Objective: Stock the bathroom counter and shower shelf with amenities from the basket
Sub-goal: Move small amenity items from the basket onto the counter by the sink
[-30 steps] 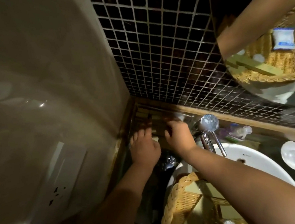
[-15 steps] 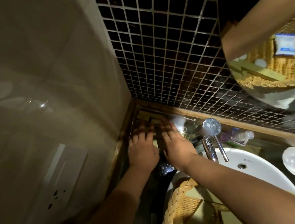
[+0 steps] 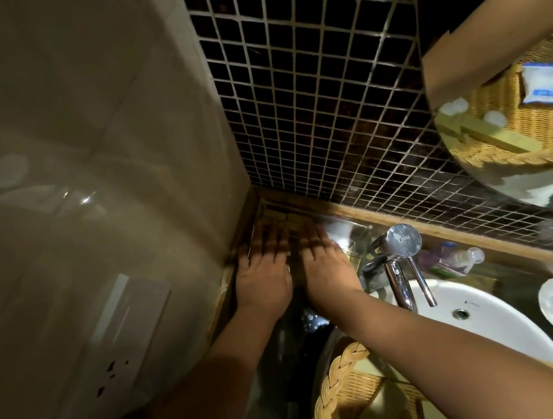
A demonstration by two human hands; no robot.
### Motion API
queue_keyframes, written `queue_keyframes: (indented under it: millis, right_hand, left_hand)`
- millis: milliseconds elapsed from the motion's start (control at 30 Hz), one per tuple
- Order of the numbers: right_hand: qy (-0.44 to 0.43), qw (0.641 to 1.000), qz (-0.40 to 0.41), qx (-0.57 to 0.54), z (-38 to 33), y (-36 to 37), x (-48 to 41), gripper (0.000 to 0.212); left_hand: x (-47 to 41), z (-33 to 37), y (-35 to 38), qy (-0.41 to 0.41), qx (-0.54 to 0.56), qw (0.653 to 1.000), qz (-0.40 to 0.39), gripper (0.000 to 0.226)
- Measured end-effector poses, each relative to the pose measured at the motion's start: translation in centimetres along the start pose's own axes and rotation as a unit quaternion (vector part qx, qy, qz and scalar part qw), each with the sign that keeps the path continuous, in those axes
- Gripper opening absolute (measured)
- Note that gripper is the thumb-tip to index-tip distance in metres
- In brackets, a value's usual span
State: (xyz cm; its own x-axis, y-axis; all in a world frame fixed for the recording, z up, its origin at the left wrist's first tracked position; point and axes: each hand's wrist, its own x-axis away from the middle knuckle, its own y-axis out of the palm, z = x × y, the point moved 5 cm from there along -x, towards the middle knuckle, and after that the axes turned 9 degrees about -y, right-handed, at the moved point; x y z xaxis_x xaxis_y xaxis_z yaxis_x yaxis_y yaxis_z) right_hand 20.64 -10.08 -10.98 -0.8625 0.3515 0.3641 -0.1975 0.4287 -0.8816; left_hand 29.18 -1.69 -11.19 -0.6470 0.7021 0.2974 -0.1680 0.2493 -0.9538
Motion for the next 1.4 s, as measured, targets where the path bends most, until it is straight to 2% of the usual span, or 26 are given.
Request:
queue_keyframes:
  millis: [200, 333, 567, 733, 833, 1000, 1100, 1400]
  right_hand:
    - [-0.021, 0.999, -0.025, 0.012, 0.1, -0.1, 0.0, 0.083]
    - [-0.029, 0.999, -0.021, -0.010, 0.0, -0.5, 0.2, 0.087]
    - [-0.046, 0.999, 0.003, -0.005, 0.6, -1.8, 0.6, 0.089]
    - [-0.061, 0.996, 0.049, -0.049, 0.6, -3.4, 1.6, 0.080]
    - [-0.054, 0.994, 0.086, -0.050, 0.7, -5.1, 4.1, 0.075]
    - [-0.055, 0.992, 0.114, 0.005, 1.3, -7.4, 10.7, 0.088]
    - [-0.060, 0.990, 0.124, 0.011, 1.8, -8.7, 15.4, 0.082]
    - [-0.030, 0.989, 0.136, 0.042, 4.5, -10.0, 28.6, 0.071]
  left_hand:
    - [-1.1, 1.4, 0.3, 0.008, -0.026, 0.998, -0.051, 0.073]
    - [-1.2, 1.2, -0.1, 0.001, -0.001, 0.998, -0.059, 0.075]
    - [-0.3, 0.9, -0.4, 0.005, 0.020, 0.999, -0.024, 0.066]
    - [0.4, 1.5, -1.0, -0.005, 0.020, 1.000, 0.006, 0.067]
    - [1.0, 2.0, -2.4, -0.009, 0.027, 0.999, 0.042, 0.066]
    - [3.7, 4.1, -5.2, 0.006, 0.039, 0.995, 0.091, 0.067]
    - [6.7, 6.2, -6.9, 0.012, 0.026, 0.997, 0.077, 0.069]
    - [19.4, 12.3, -11.8, 0.053, 0.054, 0.990, 0.117, 0.067]
